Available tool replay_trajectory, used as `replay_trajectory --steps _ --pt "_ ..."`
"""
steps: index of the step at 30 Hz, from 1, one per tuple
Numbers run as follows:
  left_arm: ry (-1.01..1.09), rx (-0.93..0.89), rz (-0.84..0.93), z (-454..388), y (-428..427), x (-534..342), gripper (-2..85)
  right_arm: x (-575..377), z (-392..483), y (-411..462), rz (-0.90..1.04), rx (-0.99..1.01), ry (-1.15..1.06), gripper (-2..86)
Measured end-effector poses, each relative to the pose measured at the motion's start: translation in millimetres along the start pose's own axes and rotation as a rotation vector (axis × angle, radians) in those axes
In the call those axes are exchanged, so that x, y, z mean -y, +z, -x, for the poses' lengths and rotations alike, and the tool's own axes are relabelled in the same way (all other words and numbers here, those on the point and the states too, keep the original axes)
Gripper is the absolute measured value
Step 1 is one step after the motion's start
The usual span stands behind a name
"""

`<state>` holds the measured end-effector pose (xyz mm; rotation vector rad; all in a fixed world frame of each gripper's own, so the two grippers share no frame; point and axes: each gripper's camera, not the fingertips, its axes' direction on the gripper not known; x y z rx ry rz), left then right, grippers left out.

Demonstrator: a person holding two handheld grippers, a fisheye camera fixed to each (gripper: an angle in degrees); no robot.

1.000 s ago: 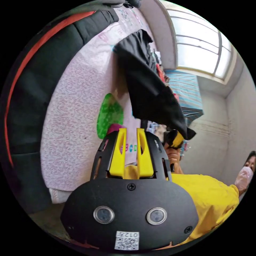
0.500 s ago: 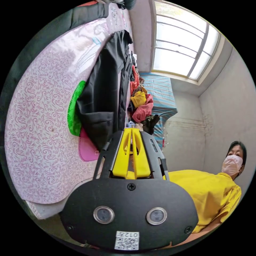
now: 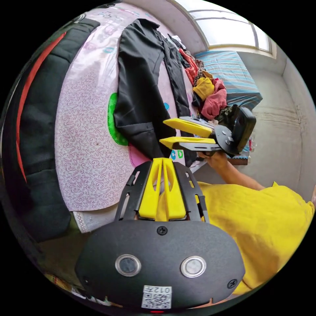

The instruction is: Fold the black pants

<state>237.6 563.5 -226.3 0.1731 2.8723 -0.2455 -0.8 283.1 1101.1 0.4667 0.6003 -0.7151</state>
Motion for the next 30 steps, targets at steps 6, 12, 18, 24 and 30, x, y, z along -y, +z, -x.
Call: replay_trajectory --steps 6,12,18,24,30 --pt "0.089 0.078 -0.032 -27.5 -14.4 4.6 0.5 20.2 4.2 62.8 0.209 -0.009 -0.116 11.8" --pt "0.081 0.048 -0.143 -30.0 -46.7 23.1 0.7 0.2 26.5 51.1 0.114 0.091 -0.155 3.7" --pt "0.118 0.122 -0.209 -36.2 -92.3 91.8 2.0 -33.4 17.7 20.0 -0.142 0.534 -0.001 2.7" --pt "0.055 0.143 -0.202 -4.4 -122.2 207.1 6.3 -67.0 7.2 -5.7 -0.359 0.725 0.069 2.5" --pt "-0.038 0.087 -0.114 34.2 -92.2 314.8 10.5 -109.7 -8.0 -14.6 -0.449 0.754 0.138 2.4"
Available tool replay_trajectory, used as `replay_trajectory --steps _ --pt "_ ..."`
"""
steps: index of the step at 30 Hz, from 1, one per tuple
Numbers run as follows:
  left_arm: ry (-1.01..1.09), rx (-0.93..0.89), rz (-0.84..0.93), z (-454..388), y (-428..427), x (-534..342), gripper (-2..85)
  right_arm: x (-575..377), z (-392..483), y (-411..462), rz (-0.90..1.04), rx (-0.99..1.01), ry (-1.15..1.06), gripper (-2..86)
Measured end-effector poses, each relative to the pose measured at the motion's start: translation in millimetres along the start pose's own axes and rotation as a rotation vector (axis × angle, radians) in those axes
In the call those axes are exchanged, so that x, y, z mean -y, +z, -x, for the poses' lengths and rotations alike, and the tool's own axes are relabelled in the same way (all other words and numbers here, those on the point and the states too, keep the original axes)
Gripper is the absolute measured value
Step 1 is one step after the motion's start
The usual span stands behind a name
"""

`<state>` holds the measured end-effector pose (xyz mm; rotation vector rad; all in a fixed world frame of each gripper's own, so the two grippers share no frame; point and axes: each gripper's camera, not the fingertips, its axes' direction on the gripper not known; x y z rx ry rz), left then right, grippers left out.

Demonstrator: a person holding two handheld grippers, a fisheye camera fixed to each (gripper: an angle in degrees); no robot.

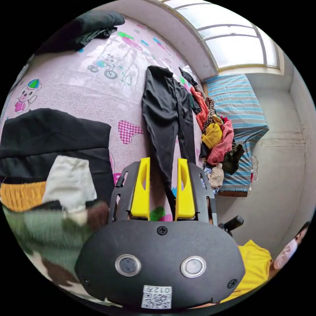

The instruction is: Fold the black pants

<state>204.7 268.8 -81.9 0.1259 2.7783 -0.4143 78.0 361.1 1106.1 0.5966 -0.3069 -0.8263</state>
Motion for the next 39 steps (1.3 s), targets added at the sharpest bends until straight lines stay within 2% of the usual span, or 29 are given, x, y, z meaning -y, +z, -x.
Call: replay_trajectory --steps 10,15,19,24,29,35,39 --pt "-0.174 -0.169 -0.017 42.6 102.5 128.4 13.3 -43.6 -0.9 -35.3 -0.072 0.063 0.007 2.4" --pt "-0.192 -0.073 0.013 40.6 150.9 171.4 11.7 -63.2 -4.1 -52.8 -0.090 0.068 0.017 2.3" --pt "-0.182 -0.076 0.067 35.5 194.5 194.8 5.0 -78.9 -5.9 -68.1 -0.109 0.078 0.016 2.4" --pt "-0.176 -0.023 0.017 28.4 194.3 208.8 1.3 -98.1 -9.4 -83.2 -0.117 0.052 0.016 2.5" --pt "-0.177 -0.047 -0.098 17.8 157.8 218.0 0.5 -133.7 -40.1 -124.6 -0.266 0.121 0.072 2.6" --pt "-0.105 0.034 -0.081 -69.4 173.6 246.7 0.4 -179.7 -79.0 -175.2 -0.419 0.253 0.139 2.7" --pt "0.079 0.181 -0.006 -193.7 236.3 278.1 0.3 -224.1 -91.8 -219.1 -0.536 0.231 0.185 2.6"
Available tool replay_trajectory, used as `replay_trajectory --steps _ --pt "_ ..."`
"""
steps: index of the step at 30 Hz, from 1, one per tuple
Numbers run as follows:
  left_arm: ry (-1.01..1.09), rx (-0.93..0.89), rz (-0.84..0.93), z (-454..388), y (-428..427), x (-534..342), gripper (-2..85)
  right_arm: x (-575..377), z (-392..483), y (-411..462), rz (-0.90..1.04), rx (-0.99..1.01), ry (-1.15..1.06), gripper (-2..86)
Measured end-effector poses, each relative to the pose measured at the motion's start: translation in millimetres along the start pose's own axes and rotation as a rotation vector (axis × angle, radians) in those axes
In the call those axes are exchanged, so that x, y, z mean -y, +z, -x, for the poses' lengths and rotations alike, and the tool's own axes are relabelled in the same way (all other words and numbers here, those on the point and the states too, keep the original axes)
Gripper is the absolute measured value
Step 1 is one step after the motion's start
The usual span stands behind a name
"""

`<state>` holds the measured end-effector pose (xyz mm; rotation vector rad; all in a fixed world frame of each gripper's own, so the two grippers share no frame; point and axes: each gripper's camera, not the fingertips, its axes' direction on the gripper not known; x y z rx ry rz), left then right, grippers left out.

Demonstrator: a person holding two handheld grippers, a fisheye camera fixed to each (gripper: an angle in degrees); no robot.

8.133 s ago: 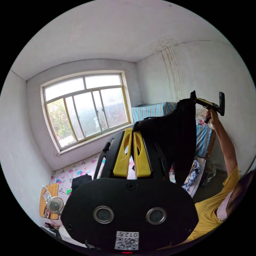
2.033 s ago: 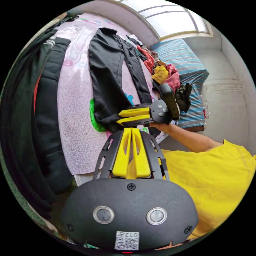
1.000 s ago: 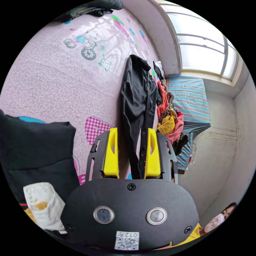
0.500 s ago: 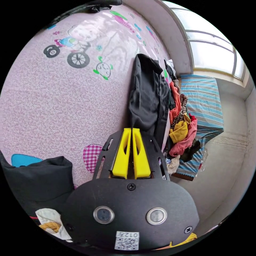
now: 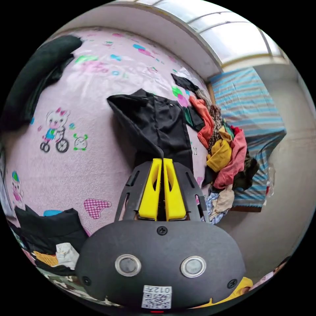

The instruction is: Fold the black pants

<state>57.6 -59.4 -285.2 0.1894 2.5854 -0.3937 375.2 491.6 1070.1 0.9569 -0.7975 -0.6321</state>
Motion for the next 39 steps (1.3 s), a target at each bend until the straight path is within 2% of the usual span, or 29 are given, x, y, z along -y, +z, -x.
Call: replay_trajectory --steps 5,7,12,15,19,21,24,27,29,32,36,39 --pt "0.317 0.197 0.173 -192.2 126.8 28.7 0.3 -61.9 -25.5 -109.1 -0.244 -0.178 0.180 2.5" --pt "0.401 0.346 0.281 -264.8 217.2 28.1 0.3 -85.5 -40.5 -140.9 -0.355 -0.192 0.262 2.5" --pt "0.500 0.613 0.473 -340.6 377.4 9.4 0.3 -124.1 -76.9 -190.2 -0.532 -0.241 0.472 2.5" --pt "0.487 0.667 0.519 -348.8 426.1 3.7 0.3 -127.3 -89.1 -199.0 -0.567 -0.213 0.528 2.5" --pt "0.462 0.565 0.564 -350.3 418.3 13.8 0.3 -105.6 -72.6 -191.8 -0.609 0.018 0.515 2.7" --pt "0.510 0.498 0.587 -356.0 402.6 18.1 0.3 -91.8 -53.9 -186.9 -0.604 0.040 0.475 2.7" --pt "0.504 0.509 0.585 -356.7 400.4 25.8 0.3 -89.9 -50.5 -196.2 -0.558 -0.187 0.550 2.7" --pt "0.459 0.531 0.563 -350.0 429.8 19.1 0.3 -112.6 -72.4 -217.8 -0.689 -0.326 0.668 2.6" --pt "0.454 0.536 0.544 -344.0 449.2 8.0 0.2 -108.0 -72.1 -215.6 -0.666 -0.507 0.676 2.6" --pt "0.372 0.542 0.502 -326.2 459.4 -4.5 0.3 -95.1 -57.4 -198.7 -0.654 -0.603 0.625 2.7" --pt "0.285 0.403 0.374 -306.7 437.3 -7.5 0.5 -93.1 -43.2 -178.9 -0.696 -0.729 0.615 3.0" --pt "0.314 0.179 0.453 -287.6 439.2 -14.0 1.1 -91.7 -42.9 -162.8 -0.692 -0.862 0.631 3.7"
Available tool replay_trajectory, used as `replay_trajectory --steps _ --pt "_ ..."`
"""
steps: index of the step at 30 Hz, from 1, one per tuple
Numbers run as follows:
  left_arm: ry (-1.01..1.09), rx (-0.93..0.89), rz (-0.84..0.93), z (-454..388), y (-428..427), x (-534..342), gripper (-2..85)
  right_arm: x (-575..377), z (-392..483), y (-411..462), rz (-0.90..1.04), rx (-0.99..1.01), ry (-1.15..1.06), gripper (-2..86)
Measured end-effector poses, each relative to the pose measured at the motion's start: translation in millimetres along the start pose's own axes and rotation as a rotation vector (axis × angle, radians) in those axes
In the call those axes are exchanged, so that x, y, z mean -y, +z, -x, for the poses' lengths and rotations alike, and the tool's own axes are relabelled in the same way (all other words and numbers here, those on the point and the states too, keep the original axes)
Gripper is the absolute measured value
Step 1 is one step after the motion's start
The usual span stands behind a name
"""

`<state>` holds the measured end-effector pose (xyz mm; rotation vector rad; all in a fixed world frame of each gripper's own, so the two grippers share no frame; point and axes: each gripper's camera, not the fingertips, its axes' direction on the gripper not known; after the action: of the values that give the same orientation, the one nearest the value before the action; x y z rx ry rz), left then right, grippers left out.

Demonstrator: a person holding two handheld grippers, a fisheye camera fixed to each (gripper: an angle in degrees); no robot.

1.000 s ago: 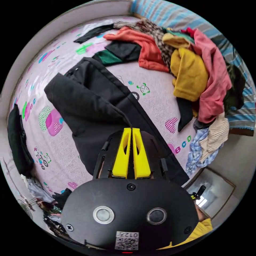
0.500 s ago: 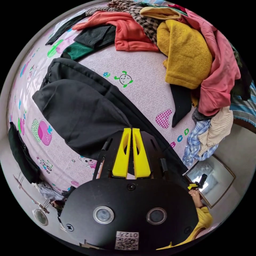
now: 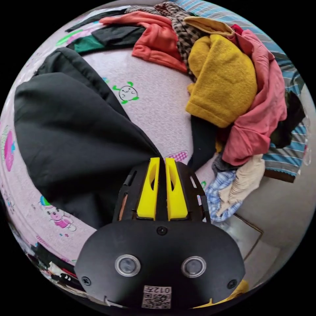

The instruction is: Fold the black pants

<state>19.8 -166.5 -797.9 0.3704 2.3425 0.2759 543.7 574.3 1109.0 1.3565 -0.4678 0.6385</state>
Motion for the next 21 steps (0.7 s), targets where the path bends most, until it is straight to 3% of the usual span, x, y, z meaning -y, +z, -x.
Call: replay_trajectory --steps 4,8,11,16,21 --pt "0.047 -0.239 -0.097 32.2 -21.6 -33.5 1.4 -15.8 42.5 0.7 -0.022 -0.133 -0.135 6.8" --pt "0.100 -0.236 -0.185 54.7 -53.3 -81.0 1.4 -31.4 79.7 0.1 -0.056 -0.322 -0.244 8.7" --pt "0.117 -0.154 -0.199 79.7 -67.5 -135.1 1.3 -33.7 100.6 14.2 0.000 -0.359 -0.289 10.8" --pt "-0.046 -0.171 -0.212 171.8 -64.6 -249.8 1.5 -45.3 152.3 24.2 -0.028 -0.453 -0.445 10.5" --pt "-0.297 -0.271 -0.239 271.9 -57.7 -325.3 2.2 -64.9 220.3 79.9 0.193 -0.402 -0.709 10.8"
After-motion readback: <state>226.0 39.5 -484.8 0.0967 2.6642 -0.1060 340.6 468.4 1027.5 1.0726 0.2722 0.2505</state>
